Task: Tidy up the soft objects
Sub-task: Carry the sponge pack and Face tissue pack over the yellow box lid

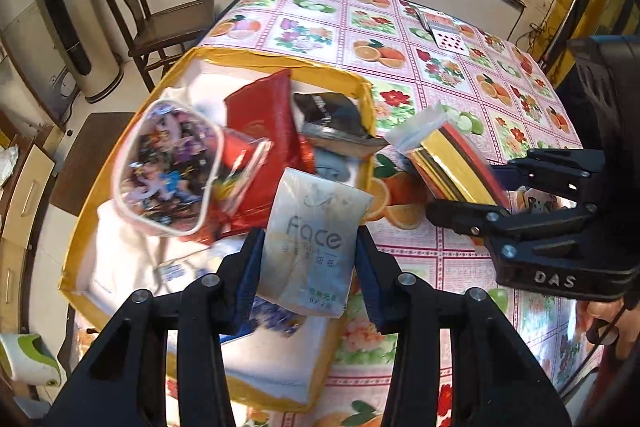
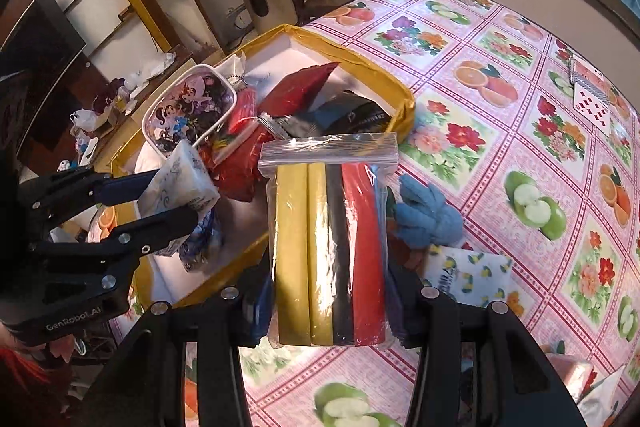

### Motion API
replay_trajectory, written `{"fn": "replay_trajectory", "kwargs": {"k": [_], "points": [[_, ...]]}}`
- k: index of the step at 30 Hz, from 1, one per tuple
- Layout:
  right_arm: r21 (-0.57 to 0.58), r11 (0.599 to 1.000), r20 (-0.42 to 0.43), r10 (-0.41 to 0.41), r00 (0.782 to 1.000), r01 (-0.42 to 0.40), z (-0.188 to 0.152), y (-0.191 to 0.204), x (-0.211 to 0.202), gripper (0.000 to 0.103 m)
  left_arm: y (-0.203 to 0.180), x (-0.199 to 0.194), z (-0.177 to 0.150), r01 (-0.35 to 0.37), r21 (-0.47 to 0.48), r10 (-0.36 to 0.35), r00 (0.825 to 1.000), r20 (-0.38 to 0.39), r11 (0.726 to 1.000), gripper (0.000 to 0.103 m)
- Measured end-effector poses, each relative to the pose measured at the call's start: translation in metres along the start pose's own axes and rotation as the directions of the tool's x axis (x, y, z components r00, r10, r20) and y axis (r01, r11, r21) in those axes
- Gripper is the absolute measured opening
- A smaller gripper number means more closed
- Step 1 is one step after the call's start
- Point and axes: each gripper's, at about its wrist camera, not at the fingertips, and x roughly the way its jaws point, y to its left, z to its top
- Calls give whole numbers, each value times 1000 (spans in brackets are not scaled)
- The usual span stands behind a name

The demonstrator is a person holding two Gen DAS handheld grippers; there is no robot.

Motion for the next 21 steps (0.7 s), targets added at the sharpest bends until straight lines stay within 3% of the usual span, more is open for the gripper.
{"fn": "replay_trajectory", "kwargs": {"k": [8, 13, 21], "points": [[22, 995, 17, 100, 995, -101, 17, 39, 23, 48, 45, -11, -14, -36, -56, 38, 999, 26, 998, 43], [69, 990, 26, 125, 992, -126, 20, 54, 40, 48, 64, -12, -17, -71, -88, 75, 996, 43, 994, 43], [112, 984, 36, 133, 990, -136, 17, 67, 62, 49, 80, 1, -24, -67, -111, 70, 997, 23, 992, 43]]}}
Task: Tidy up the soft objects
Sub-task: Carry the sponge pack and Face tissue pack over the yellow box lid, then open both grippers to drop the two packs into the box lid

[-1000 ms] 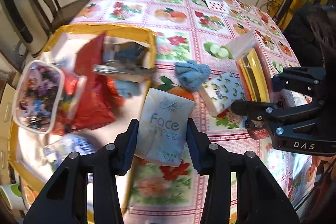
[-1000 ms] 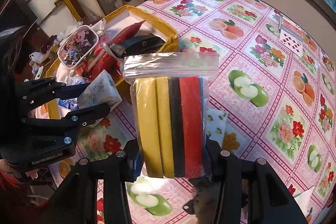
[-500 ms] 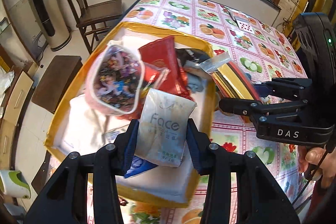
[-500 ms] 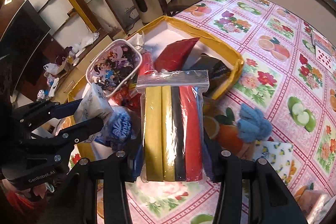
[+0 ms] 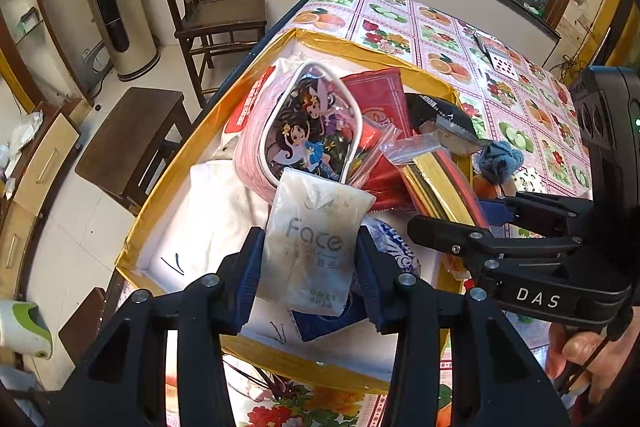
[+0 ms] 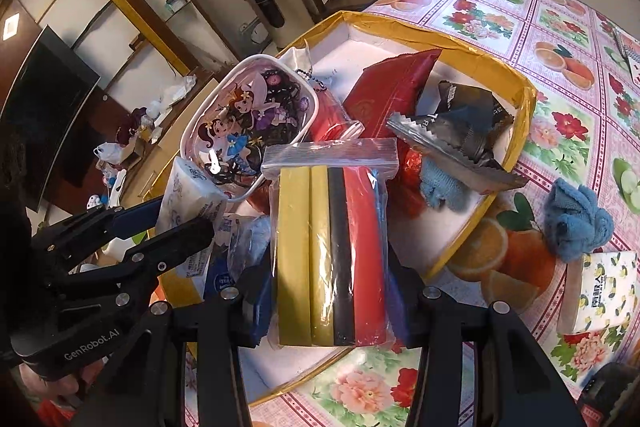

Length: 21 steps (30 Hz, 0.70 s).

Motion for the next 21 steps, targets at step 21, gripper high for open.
{"fn": "replay_trajectory", "kwargs": {"k": [21], "points": [[-66, 990, 199, -110, 974, 125, -27, 23, -37, 76, 9, -3, -23, -34, -58, 38, 996, 76, 998, 47]]}}
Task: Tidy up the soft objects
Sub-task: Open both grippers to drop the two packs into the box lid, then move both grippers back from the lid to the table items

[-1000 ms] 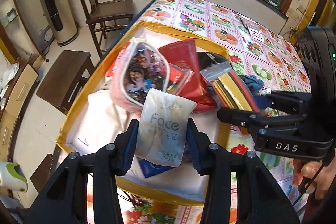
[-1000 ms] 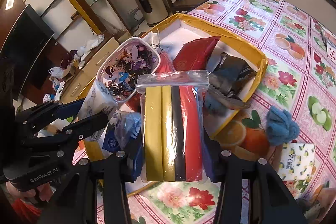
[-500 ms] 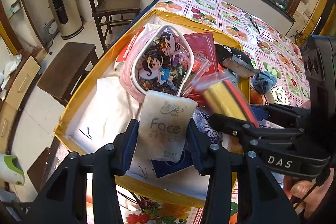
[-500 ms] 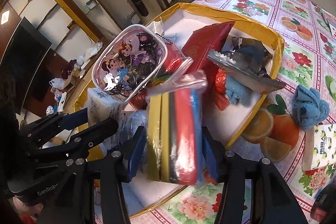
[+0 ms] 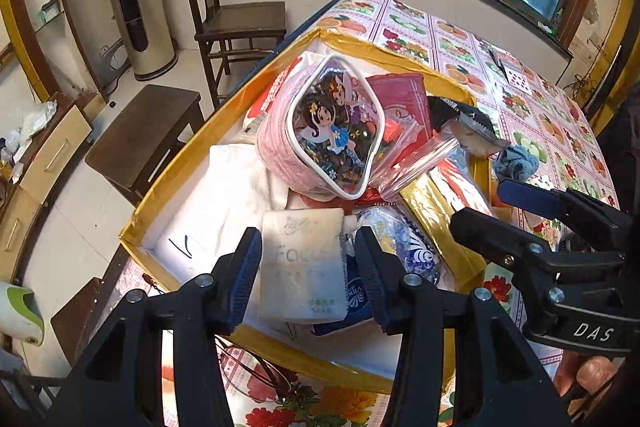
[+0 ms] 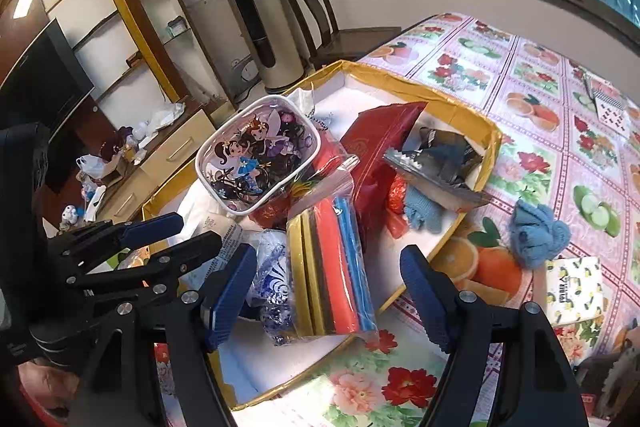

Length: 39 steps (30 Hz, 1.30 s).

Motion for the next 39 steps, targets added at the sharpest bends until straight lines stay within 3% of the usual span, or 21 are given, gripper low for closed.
{"fn": "replay_trajectory", "kwargs": {"k": [3, 7, 16, 27, 39], "points": [[-35, 997, 62, -73, 995, 75, -10, 5, -21, 79, -1, -11, 0, 16, -14, -16, 1000, 26, 1000, 47], [-51, 981, 175, -177, 969, 189, -30, 8, -56, 102, -11, -27, -2, 34, -4, -34, 997, 64, 999, 55], [-39, 936, 288, -325, 901, 350, -71, -3, -112, 102, -62, -47, -15, 87, 64, -93, 991, 94, 994, 61], [32, 907, 306, -409, 860, 420, -125, -38, -155, 102, -129, -51, -39, 162, 150, -171, 984, 53, 975, 61], [105, 893, 283, -449, 848, 438, -164, -76, -184, 102, -175, -40, -57, 190, 202, -190, 982, -19, 961, 65]]}}
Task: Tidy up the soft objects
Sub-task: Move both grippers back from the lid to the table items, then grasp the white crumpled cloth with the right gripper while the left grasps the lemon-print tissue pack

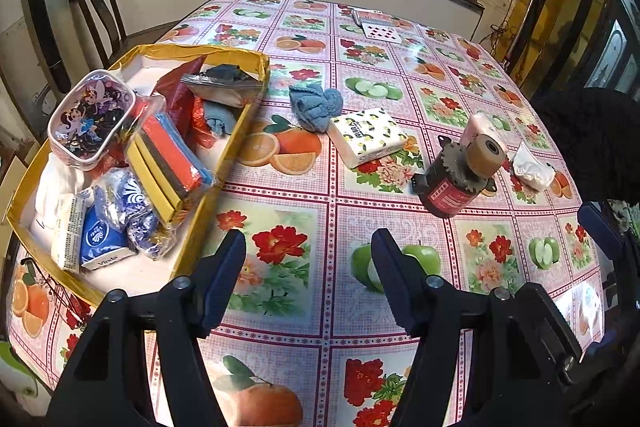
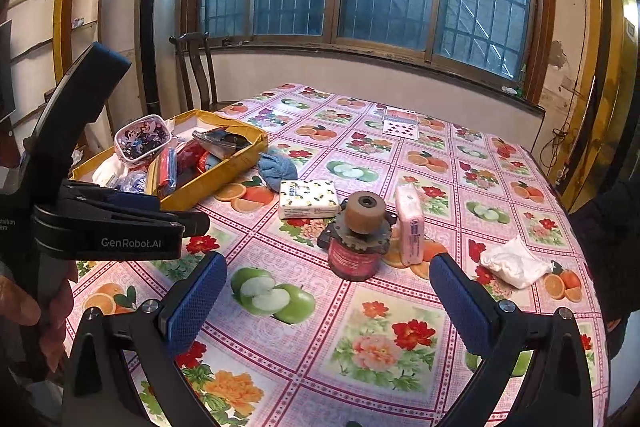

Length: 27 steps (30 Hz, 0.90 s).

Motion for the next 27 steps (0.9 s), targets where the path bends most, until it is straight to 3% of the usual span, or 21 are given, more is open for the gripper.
{"fn": "replay_trajectory", "kwargs": {"k": [13, 18, 27], "points": [[35, 996, -41, -77, 996, 78, -10, -54, 5, 102, 0, 20, 7, -14, -4, 14, 999, -48, 1000, 64], [87, 990, -86, -107, 991, 115, -10, -99, 11, 102, 13, 30, 21, -32, -36, 30, 997, -64, 999, 64], [188, 979, -163, -51, 985, 81, 8, -165, 38, 102, 0, 67, 59, 49, -84, -63, 984, -167, 995, 64]]}}
